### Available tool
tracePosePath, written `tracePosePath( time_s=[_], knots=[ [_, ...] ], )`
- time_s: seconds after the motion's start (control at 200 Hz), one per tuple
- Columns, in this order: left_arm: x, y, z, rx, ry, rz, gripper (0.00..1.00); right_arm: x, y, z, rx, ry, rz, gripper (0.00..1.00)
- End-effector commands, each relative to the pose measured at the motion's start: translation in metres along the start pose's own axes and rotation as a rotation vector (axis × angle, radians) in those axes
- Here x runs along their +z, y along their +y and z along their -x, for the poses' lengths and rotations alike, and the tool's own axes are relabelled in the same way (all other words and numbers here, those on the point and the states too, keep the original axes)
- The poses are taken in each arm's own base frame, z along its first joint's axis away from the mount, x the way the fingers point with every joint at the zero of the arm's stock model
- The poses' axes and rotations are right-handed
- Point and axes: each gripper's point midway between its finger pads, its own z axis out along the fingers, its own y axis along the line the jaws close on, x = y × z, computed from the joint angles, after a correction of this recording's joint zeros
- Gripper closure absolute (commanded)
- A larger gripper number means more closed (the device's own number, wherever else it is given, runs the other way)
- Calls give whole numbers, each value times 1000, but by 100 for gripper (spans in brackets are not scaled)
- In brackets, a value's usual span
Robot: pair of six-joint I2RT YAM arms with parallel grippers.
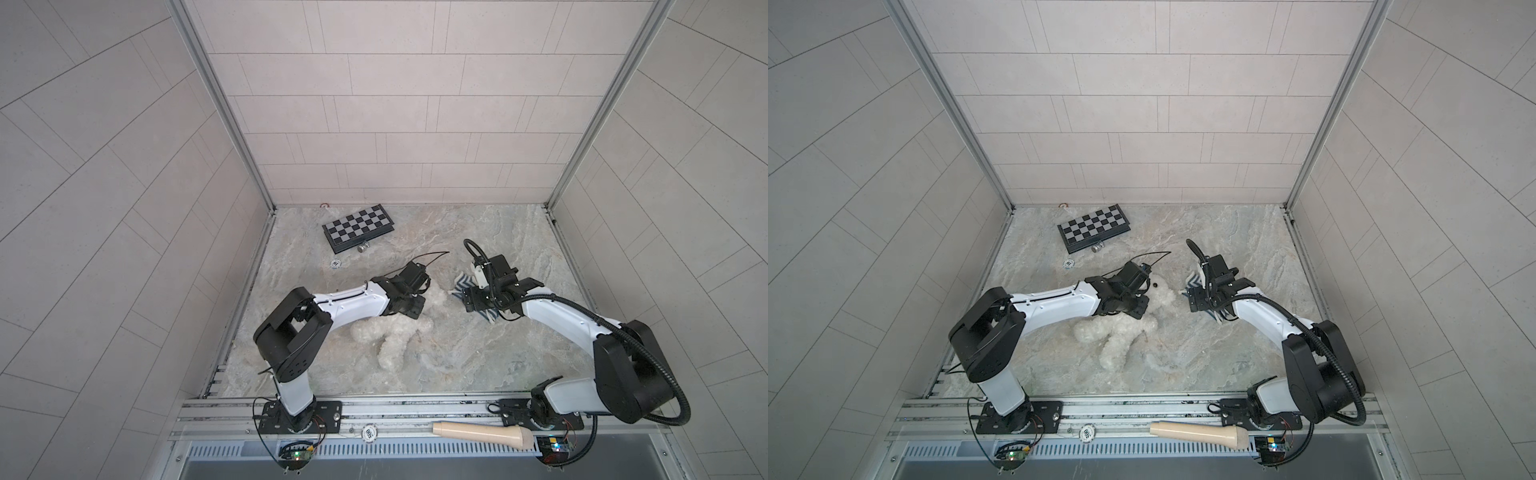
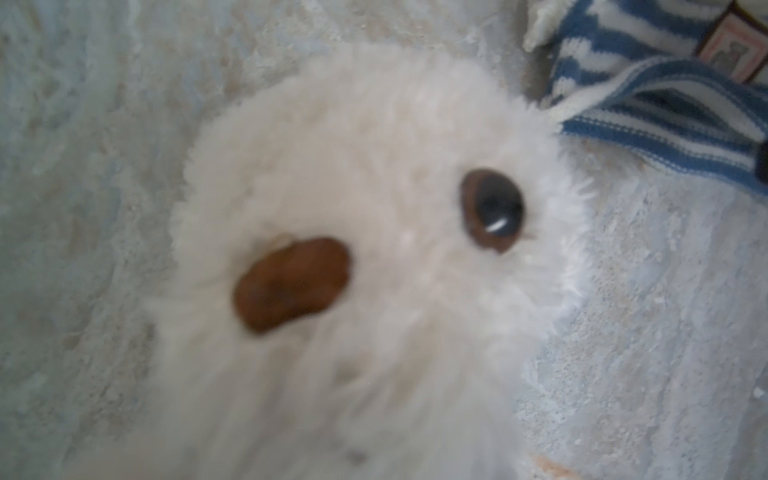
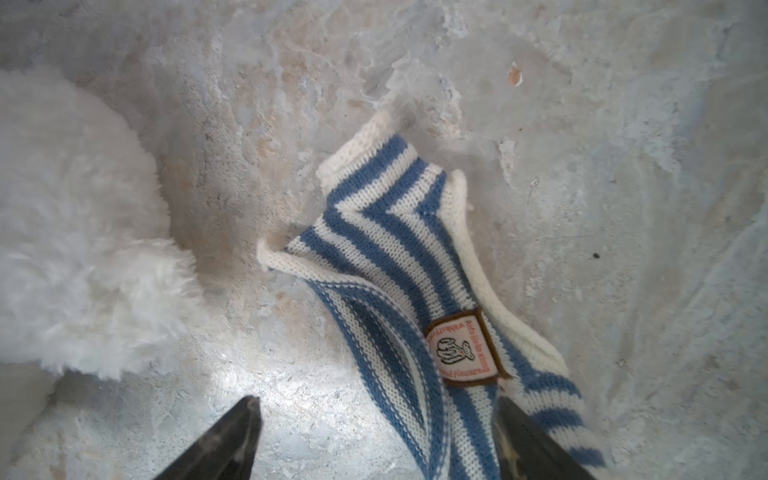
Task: Dress the teddy bear
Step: 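Grasp the teddy bear's head with the left gripper and pull it nearer, then grasp the striped garment's edge with the right gripper and lift it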
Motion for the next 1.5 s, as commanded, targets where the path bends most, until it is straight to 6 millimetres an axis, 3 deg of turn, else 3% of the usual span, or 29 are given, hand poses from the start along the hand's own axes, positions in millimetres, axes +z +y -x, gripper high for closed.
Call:
tracePosePath(
  time_s=[0.0, 0.165, 0.471, 0.646, 0.871, 1.232, 1.497],
  knots=[
    [-11, -2, -2, -4, -32, -29, 73, 1, 3, 3, -18, 34, 9, 15],
    [-32, -1, -3, 1, -75, -42, 86, 10, 1, 4, -41, 94, -12, 28],
    [-70, 8, -11, -13, -164, -45, 99, 22, -7, 2, -87, 164, -66, 50],
    [-88, 10, -7, -9, -214, -46, 99, 28, -13, -4, -106, 201, -97, 53],
    [-97, 9, -5, -9, -230, -54, 99, 33, -22, -4, -130, 225, -155, 60],
    [-104, 10, -7, -20, -248, -57, 99, 42, -23, -7, -135, 243, -160, 78],
    [-109, 14, -9, -23, -260, -44, 99, 42, -21, -7, -142, 240, -168, 98]
  ],
)
